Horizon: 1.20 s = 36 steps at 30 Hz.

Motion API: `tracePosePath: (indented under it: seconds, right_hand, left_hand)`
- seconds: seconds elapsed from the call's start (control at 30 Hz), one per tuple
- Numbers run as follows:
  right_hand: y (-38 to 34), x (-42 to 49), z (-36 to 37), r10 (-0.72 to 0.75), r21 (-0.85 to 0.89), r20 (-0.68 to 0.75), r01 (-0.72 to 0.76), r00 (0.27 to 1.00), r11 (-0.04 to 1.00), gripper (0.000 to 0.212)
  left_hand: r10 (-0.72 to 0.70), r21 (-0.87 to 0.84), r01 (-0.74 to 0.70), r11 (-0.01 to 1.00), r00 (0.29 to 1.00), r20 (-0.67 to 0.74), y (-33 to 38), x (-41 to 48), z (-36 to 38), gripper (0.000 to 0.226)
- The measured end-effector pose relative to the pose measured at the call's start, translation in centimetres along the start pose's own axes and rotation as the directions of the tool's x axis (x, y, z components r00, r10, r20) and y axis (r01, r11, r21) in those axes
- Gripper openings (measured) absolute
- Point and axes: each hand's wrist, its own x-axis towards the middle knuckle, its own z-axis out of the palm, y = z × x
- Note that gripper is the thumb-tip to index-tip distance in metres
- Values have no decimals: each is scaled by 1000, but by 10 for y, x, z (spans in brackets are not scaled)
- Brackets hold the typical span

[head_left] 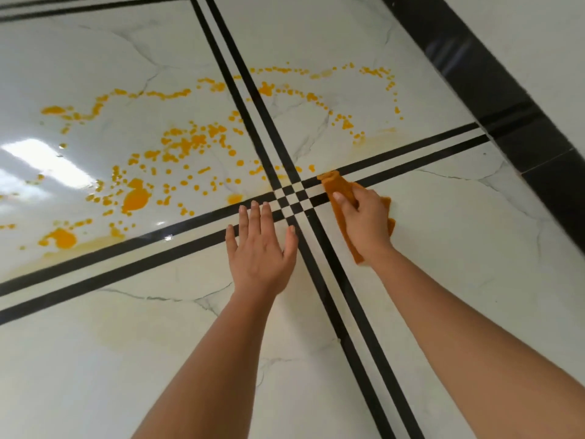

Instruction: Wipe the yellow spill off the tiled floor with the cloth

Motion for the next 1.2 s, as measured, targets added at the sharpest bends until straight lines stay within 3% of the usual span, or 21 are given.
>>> tracePosePath:
  seconds: [0.13,0.23,0.4,0.57,0.83,1.07,1.2]
  right_hand:
    - [-41,-25,-45,218,305,133,-249,967,919,13]
    - [-92,-55,-86,316,481,253,-402,914,779,7]
    - [-208,-110,-174,339,598,467,-574,817,559,24]
    - [-352,-162,-273,342,581,499,-600,796,550,51]
    - [-558,-242,-388,342,580,496,-598,798,553,38]
    - [-644,-277,-404,320,583,587,-663,744,470,44]
    - [-673,-274,-394,280,635,593,-652,755,414,27]
  left_hand:
    - [-37,-91,43,995,998,60,14,-29,-52,61]
    - [-38,-136,47,990,997,74,29,-62,-112,58]
    - [-125,-267,129,955,992,33,55,-124,-244,54]
    - [-197,-362,187,913,980,11,75,-191,-408,52]
    - [-204,-396,142,907,972,-119,63,-254,-654,50]
    - [-95,-296,43,954,982,-165,29,-259,-754,50]
    - [-36,-268,4,963,993,-112,13,-243,-776,49]
